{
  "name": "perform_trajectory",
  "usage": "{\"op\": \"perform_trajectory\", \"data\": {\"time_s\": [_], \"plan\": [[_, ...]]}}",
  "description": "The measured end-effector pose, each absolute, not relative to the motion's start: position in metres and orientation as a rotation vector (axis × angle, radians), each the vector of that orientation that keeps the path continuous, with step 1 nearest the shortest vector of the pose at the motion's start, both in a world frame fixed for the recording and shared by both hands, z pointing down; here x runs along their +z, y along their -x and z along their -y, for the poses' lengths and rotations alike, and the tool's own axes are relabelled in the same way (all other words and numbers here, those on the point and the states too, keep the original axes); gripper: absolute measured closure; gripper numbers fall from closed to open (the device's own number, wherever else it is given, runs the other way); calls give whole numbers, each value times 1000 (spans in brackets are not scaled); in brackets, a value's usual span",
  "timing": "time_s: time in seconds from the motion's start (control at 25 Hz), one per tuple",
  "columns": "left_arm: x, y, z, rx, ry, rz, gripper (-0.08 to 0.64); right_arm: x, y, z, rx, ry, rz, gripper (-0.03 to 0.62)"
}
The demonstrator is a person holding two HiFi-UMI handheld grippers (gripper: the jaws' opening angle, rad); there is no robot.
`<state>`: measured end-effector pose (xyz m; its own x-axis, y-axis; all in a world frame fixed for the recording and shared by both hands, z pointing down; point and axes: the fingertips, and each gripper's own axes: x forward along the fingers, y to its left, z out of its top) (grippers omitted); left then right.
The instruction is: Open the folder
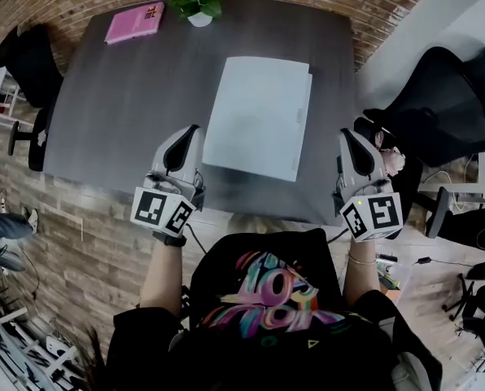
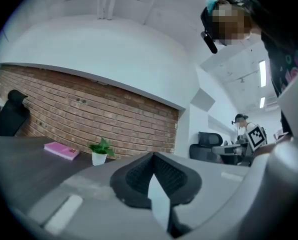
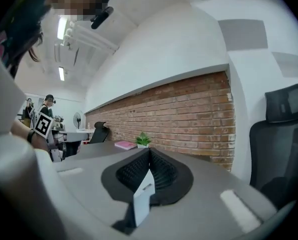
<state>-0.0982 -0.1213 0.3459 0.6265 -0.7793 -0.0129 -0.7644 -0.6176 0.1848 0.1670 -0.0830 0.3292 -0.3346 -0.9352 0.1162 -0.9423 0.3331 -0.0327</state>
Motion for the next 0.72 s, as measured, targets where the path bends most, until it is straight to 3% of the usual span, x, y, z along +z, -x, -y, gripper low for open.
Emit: {"op": "perform_trajectory", "data": {"time_s": [0.4, 0.72], "plan": [[342, 22, 113, -13, -2855, 1123, 560, 302, -173, 70, 13, -1825, 2501, 594], [340, 7, 111, -1, -2887, 1096, 560, 302, -176, 66, 8, -1844, 2500, 594]]}}
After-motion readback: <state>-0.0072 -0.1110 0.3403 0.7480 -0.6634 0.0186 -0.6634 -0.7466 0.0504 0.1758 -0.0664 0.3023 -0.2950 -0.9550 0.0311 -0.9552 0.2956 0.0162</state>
